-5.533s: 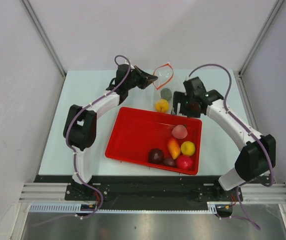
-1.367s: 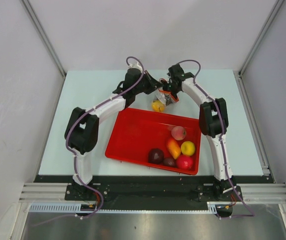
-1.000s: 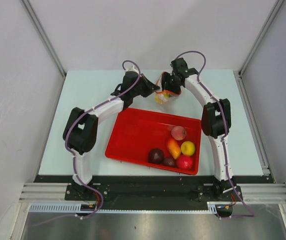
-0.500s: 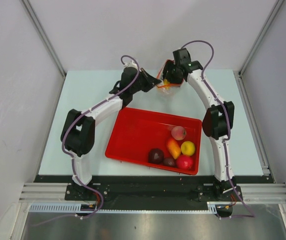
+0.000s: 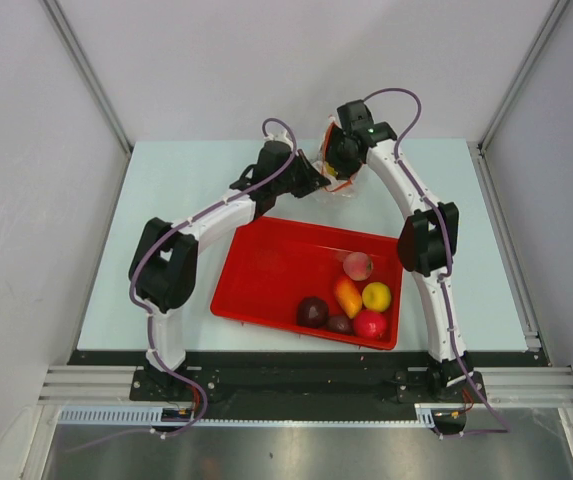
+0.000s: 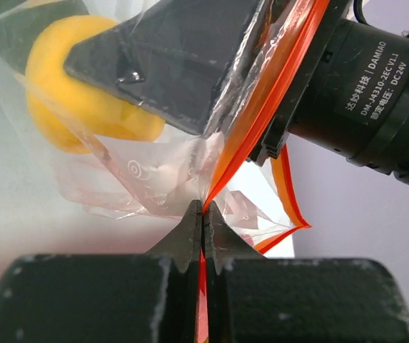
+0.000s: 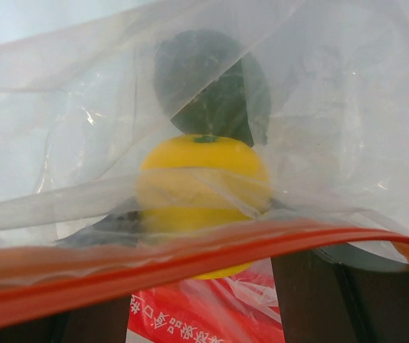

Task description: Open the zip-top bag and remove the fake food

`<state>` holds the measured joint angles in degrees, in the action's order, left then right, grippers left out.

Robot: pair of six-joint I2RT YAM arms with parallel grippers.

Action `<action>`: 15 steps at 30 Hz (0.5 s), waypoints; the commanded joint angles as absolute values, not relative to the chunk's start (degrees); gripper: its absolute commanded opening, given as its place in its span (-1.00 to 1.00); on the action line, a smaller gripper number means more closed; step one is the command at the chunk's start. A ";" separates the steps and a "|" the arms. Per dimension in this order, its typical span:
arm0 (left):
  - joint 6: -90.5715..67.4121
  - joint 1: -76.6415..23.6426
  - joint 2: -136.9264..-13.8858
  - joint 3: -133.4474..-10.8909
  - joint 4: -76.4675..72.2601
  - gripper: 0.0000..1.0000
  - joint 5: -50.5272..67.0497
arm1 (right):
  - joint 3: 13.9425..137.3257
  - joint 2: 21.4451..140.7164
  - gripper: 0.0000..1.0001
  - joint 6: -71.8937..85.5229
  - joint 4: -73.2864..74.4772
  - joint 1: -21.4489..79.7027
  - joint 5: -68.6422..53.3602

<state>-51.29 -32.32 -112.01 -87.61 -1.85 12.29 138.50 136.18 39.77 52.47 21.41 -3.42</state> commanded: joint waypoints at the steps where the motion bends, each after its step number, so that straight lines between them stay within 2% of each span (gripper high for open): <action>1: -49.04 -31.65 -111.71 -90.79 1.93 -1.00 11.34 | 141.16 130.71 -0.76 33.17 54.40 24.25 -0.10; 5: -49.31 -30.59 -111.45 -91.67 2.63 -1.00 10.20 | 135.37 127.63 -0.71 25.52 54.14 27.77 7.71; 9: -49.83 -29.53 -110.39 -90.79 3.08 -1.00 9.76 | 130.79 124.98 -0.65 21.80 51.33 27.78 10.02; 13: -50.36 -28.13 -108.02 -87.81 1.85 -1.00 9.93 | 128.15 124.98 -0.43 24.08 50.72 22.43 5.20; 15: -50.36 -27.78 -107.41 -87.02 1.41 -1.00 10.02 | 126.40 125.07 -0.33 26.44 49.84 20.31 -1.03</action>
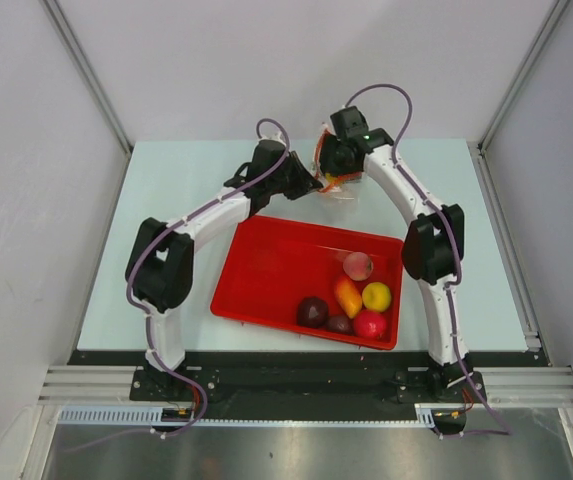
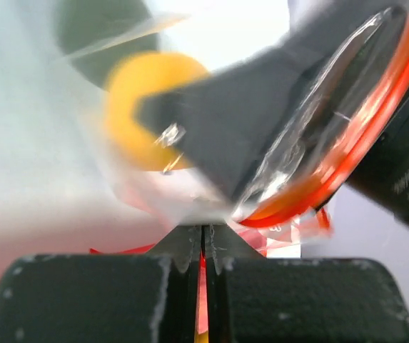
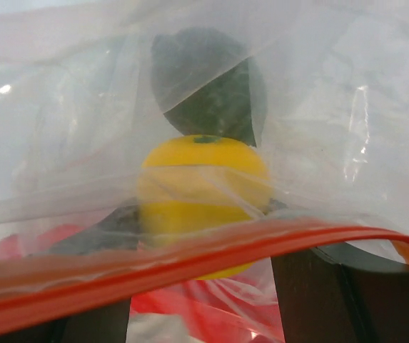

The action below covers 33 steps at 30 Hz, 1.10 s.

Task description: Open the zip-top bag and remove the fake food

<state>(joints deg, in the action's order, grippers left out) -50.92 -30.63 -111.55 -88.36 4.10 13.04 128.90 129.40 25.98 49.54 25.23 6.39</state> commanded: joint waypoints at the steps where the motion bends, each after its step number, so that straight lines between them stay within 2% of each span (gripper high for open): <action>1: -50.27 -27.69 -107.14 -86.66 1.23 -1.00 10.11 | 125.17 125.33 -0.17 26.98 49.31 19.43 -3.32; 2: -50.27 -27.60 -107.14 -86.57 1.06 -1.00 10.28 | 124.63 125.68 -0.11 27.42 48.09 18.03 -8.21; 7: -51.59 -27.60 -108.37 -87.10 0.18 -1.00 12.56 | 124.72 129.72 0.23 29.44 48.34 17.05 -17.74; 9: -51.85 -27.77 -109.07 -87.54 0.26 -1.00 12.92 | 123.76 130.08 0.33 29.71 47.56 17.31 -18.54; 10: -51.86 -27.69 -109.25 -88.15 0.18 -1.00 13.27 | 123.40 129.99 0.47 29.45 47.03 17.49 -18.28; 12: -51.85 -27.77 -110.12 -88.94 0.18 -1.00 13.62 | 123.48 130.08 0.59 28.83 46.76 17.84 -18.02; 13: -51.94 -27.86 -110.30 -89.29 0.18 -1.00 13.88 | 123.66 130.43 0.75 28.65 46.76 17.93 -17.67; 15: -52.12 -28.04 -110.83 -89.56 0.26 -1.00 14.15 | 124.89 131.22 0.91 27.60 47.02 18.37 -17.23; 18: -52.38 -28.21 -111.09 -89.65 0.26 -1.00 14.32 | 129.09 134.11 0.99 25.93 49.91 18.72 -17.14; 24: -52.21 -28.30 -111.62 -90.53 0.18 -1.00 14.68 | 131.75 134.65 0.98 21.19 53.35 21.44 -12.32; 29: -52.47 -28.30 -112.06 -90.53 0.18 -1.00 14.85 | 128.77 133.51 0.79 21.27 54.76 21.80 -9.50; 33: -53.00 -28.39 -112.32 -90.62 0.18 -1.00 15.12 | 126.56 132.98 0.20 19.60 52.30 22.32 -9.49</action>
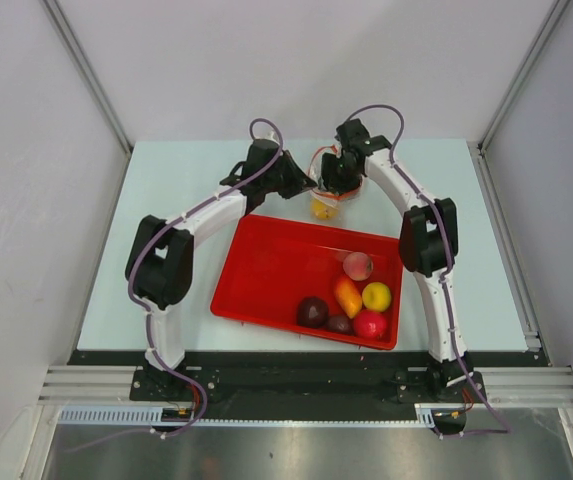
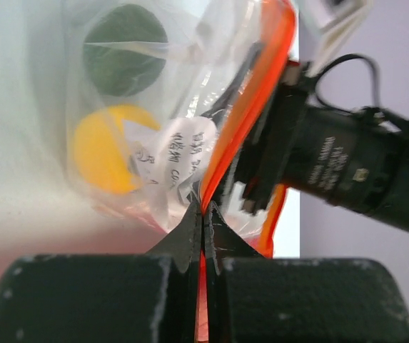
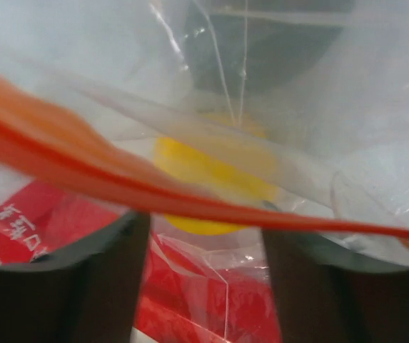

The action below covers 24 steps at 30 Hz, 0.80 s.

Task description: Open the zip-top bag and remove the fake food

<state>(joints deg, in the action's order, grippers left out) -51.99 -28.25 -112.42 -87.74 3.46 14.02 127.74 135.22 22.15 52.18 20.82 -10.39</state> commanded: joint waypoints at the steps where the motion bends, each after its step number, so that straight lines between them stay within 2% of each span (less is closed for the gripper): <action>1: -53.09 -28.39 -112.32 -90.62 0.26 -1.00 15.38 | 126.56 133.07 0.20 18.82 52.21 22.32 -9.84; 5: -53.00 -28.48 -112.24 -90.35 0.18 -1.00 15.29 | 126.56 134.64 0.34 18.37 52.03 22.41 -11.51; 9: -52.56 -28.39 -112.06 -90.35 0.26 -1.00 15.29 | 125.16 136.40 0.56 17.76 51.16 22.50 -11.51; 17: -52.65 -28.30 -110.92 -88.68 0.61 -1.00 14.77 | 129.19 139.13 0.69 16.96 50.36 21.53 -11.43; 20: -52.65 -28.39 -110.92 -88.24 0.44 -1.00 14.85 | 130.34 138.61 0.59 16.26 49.83 21.45 -11.69; 22: -52.73 -28.39 -110.92 -88.24 0.53 -1.00 14.77 | 130.69 137.29 0.42 16.17 49.57 21.44 -11.69; 24: -52.73 -28.39 -110.83 -88.33 0.61 -1.00 14.50 | 130.69 135.02 0.09 16.26 48.87 21.62 -12.04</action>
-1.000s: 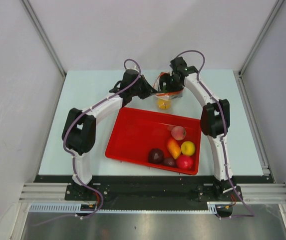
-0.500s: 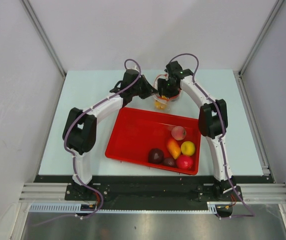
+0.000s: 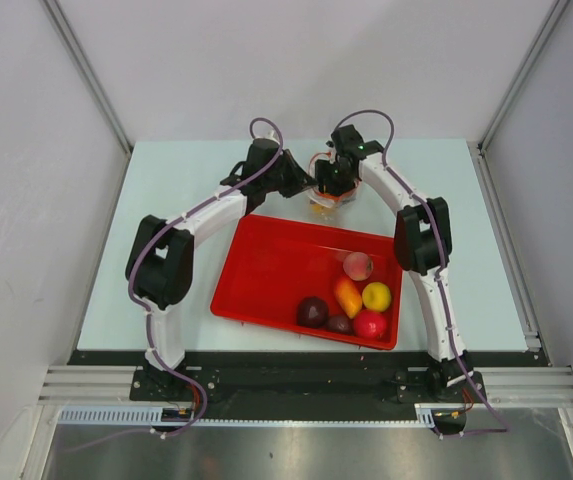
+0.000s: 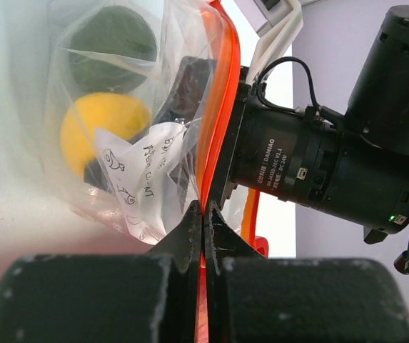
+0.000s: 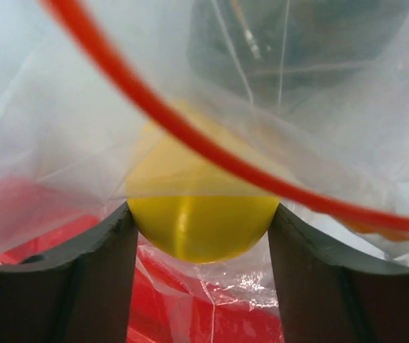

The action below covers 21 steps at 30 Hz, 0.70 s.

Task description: Open the zip-top bag and remove the fake food

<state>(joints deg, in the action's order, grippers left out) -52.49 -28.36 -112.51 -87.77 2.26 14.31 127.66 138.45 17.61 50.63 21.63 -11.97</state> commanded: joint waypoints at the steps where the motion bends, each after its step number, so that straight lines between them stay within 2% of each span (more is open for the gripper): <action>1: -52.73 -28.39 -110.83 -88.33 0.62 -1.00 14.41 | 130.69 134.30 0.00 16.43 48.78 21.71 -11.95; 4: -52.91 -28.39 -110.83 -88.33 0.53 -1.00 14.59 | 131.57 132.37 -0.02 17.22 49.74 22.15 -10.81; 6: -53.00 -28.39 -110.92 -88.24 0.44 -1.00 14.59 | 131.92 132.01 0.19 17.75 51.15 21.80 -10.98; 7: -53.09 -28.39 -110.92 -88.16 0.44 -1.00 14.68 | 132.01 132.10 0.35 18.10 51.67 21.62 -11.16; 8: -53.17 -28.39 -110.83 -88.15 0.35 -1.00 14.76 | 131.92 132.19 0.59 18.63 52.20 21.45 -11.51; 10: -53.26 -28.39 -110.92 -88.15 0.26 -1.00 14.77 | 131.92 132.36 0.68 18.54 52.29 21.36 -11.60; 13: -53.52 -28.48 -110.74 -87.80 0.26 -1.00 14.85 | 133.06 132.98 0.70 18.02 51.77 21.62 -11.34; 16: -53.61 -28.48 -110.48 -87.63 0.18 -1.00 14.85 | 135.43 134.56 0.58 18.10 52.03 21.62 -12.04; 17: -53.53 -28.48 -110.39 -87.54 0.26 -1.00 14.94 | 135.96 135.26 0.45 18.19 52.29 21.71 -11.87; 19: -53.35 -28.48 -110.39 -87.54 0.53 -1.00 15.12 | 136.32 135.70 0.35 18.54 52.12 21.71 -12.30; 21: -53.35 -28.48 -110.48 -87.63 0.44 -1.00 15.29 | 136.14 135.88 0.47 18.72 52.03 21.88 -12.83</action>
<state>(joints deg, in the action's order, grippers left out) -53.54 -28.32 -112.33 -87.74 -0.47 14.92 132.27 136.38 17.89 52.84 21.28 -10.66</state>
